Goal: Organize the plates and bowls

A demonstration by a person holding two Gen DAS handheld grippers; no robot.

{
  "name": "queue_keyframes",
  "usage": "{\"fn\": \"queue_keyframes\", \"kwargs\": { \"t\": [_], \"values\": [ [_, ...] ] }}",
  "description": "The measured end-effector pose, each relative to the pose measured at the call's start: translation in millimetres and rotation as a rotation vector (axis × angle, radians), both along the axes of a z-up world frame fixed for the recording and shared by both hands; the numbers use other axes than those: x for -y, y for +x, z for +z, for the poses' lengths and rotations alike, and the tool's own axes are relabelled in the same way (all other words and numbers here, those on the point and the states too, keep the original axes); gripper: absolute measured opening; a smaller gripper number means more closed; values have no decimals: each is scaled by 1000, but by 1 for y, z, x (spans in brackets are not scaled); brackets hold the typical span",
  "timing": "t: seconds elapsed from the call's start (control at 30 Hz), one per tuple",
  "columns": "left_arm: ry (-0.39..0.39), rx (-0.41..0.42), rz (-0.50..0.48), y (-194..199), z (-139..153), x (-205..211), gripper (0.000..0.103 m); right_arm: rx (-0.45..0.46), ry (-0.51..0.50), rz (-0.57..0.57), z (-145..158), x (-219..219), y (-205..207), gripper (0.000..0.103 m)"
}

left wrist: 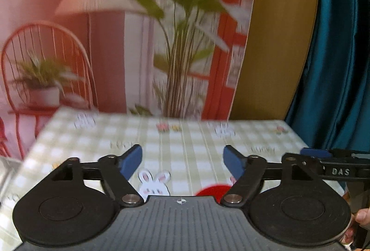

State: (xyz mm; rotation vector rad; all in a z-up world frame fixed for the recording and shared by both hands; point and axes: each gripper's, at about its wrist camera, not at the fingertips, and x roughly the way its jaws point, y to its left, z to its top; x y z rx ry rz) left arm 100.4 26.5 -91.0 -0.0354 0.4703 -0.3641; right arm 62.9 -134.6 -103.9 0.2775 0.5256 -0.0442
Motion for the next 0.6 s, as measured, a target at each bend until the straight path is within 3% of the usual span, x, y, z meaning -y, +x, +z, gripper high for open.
{"fn": "queue_keyframes", "kwargs": {
  "t": [0.1, 0.2, 0.4, 0.6],
  "values": [
    [-4, 45, 21, -7, 18, -5, 86, 19, -33, 2, 18, -4, -5, 94],
    [-12, 82, 37, -15, 35, -8, 87, 31, -81, -4, 37, -12, -10, 103],
    [-36, 127, 75, -34, 55, -17, 91, 88, -116, 5, 71, -26, -23, 103],
    [65, 199, 176, -52, 66, -12, 92, 135, -119, 15, 97, -35, -36, 103]
  ]
}}
